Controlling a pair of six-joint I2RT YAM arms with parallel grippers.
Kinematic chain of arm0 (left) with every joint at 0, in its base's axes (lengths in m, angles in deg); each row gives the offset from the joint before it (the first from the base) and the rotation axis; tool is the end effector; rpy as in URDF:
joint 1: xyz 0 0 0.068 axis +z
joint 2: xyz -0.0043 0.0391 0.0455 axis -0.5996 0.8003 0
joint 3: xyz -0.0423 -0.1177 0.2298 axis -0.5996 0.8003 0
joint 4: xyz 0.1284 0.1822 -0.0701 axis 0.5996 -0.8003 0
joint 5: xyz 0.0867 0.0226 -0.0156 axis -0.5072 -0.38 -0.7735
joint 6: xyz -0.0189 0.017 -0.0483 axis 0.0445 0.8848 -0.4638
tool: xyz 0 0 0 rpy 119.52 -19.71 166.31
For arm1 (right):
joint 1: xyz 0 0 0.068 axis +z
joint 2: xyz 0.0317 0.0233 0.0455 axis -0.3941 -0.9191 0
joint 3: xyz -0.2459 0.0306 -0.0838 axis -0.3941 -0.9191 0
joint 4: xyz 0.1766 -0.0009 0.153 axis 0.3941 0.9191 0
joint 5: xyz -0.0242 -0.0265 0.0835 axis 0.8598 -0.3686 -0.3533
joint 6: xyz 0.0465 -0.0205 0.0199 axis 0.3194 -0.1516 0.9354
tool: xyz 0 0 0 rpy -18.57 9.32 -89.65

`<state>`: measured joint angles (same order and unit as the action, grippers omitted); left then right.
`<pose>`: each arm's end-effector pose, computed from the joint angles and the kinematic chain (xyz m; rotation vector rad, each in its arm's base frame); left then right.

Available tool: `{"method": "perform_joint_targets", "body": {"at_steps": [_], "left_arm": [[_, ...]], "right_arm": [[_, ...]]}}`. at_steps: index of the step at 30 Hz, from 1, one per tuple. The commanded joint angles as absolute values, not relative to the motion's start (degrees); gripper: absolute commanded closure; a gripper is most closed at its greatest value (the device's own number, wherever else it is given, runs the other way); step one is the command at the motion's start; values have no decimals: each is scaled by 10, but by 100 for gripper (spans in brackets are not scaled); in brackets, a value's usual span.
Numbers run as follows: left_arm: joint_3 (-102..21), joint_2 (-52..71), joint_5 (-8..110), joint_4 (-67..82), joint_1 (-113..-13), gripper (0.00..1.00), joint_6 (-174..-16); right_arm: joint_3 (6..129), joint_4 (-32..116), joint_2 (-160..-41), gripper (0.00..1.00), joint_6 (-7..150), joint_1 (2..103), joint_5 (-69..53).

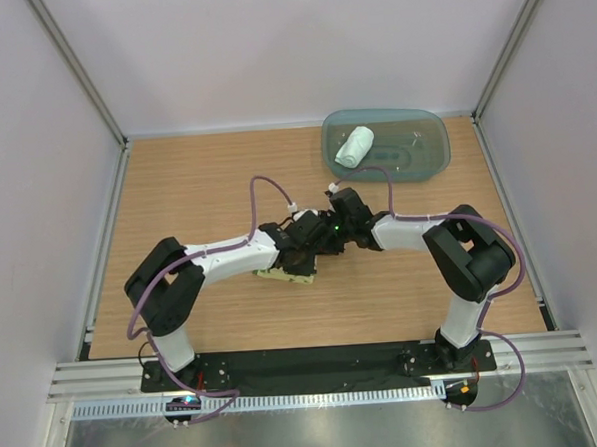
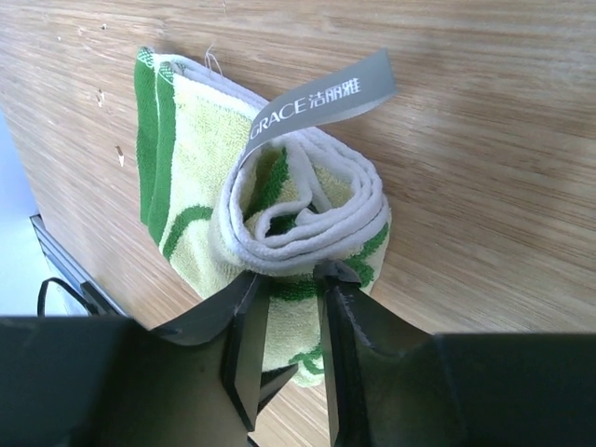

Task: Roll the towels
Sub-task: Roll the towel

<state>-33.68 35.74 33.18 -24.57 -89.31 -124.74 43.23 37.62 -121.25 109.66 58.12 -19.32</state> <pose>0.2021 -0.2529 0.1828 0.2098 2.7128 -0.2651 0.2642 0.1985 0.1546 0.0562 2.5857 0.9866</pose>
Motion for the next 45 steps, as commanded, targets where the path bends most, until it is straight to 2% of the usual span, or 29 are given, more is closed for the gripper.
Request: {"method": "perform_joint_targets", "body": {"at_steps": [1,2,4,7,14,18,25,35,39,45], "left_arm": [[-318,332,370,-194,-887,100,-1246],[-303,324,409,-181,-883,100,-1249],[-277,299,454,-129,-865,100,-1264],[-235,277,502,-93,-844,100,-1283],[-139,230,610,36,-782,100,-1357],[-83,215,637,112,-749,100,-1410],[-13,240,690,219,-711,100,-1464],[16,278,749,258,-658,100,-1481],[17,276,758,241,-645,100,-1469],[-4,266,750,173,-638,98,-1418]], "right_arm": [[453,438,-1194,64,1071,580,-174],[456,451,-1179,52,1068,577,-177],[460,464,-1161,38,1066,560,-183],[469,490,-1119,32,1049,542,-186],[437,469,-1077,29,1045,518,-226],[375,390,-1083,29,1077,522,-255],[347,328,-1117,29,1085,541,-261],[358,268,-1167,29,1103,576,-267],[373,258,-1190,37,1107,587,-265],[381,240,-1206,69,1120,599,-260]]}}
